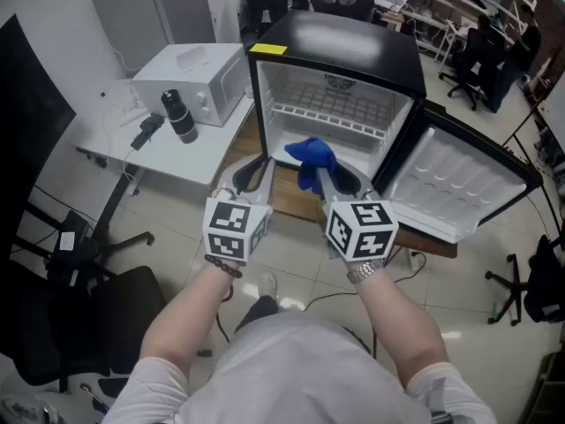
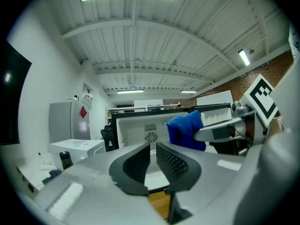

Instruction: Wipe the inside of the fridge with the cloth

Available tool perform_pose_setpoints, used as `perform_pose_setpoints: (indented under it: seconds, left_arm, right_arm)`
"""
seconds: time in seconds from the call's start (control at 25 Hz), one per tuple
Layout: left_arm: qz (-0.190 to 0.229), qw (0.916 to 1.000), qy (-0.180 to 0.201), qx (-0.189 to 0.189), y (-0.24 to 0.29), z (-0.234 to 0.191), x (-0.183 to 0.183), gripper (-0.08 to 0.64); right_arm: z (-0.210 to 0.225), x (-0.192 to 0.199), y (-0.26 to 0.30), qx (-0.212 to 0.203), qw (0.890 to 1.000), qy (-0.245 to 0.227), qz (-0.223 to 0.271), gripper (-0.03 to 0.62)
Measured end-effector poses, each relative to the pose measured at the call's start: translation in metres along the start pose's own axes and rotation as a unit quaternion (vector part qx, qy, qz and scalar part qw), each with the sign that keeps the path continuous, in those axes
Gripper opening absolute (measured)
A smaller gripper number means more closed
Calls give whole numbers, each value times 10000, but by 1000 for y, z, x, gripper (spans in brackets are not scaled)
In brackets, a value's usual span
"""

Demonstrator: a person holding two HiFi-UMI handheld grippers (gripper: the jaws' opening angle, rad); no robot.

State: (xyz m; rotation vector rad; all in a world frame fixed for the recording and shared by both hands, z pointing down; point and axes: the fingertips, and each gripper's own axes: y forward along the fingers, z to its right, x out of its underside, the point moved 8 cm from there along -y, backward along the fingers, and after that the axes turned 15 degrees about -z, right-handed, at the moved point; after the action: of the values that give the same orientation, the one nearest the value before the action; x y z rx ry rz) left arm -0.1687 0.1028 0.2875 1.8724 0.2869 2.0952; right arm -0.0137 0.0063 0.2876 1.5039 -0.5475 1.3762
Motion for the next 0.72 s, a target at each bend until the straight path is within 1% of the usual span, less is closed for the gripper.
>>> perform_pose_setpoints:
  seconds: [0.16,0.32,0.52,0.64,0.72]
  left_arm:
    - [8,10000,0,-62,21,-16,-5,32]
    - [33,9999,-18,-119,49,-46,-12,32]
    - [58,10000,-11,-63,87,-87,-19,31]
    - [48,10000,-26,-17,109,-115,-19,0]
    - [32,10000,-35,31,121,-129,-21,0]
  right_arm:
    - [9,-6,26,-1,10000,27,10,58]
    - [15,-20,65,2,10000,-1,31,58]
    - [24,-38,121,61,10000,-8,36,58]
    - [28,-48,158,118,9999,-5,-8,58]
    - [30,-52,180,174,9998,25,-62,58]
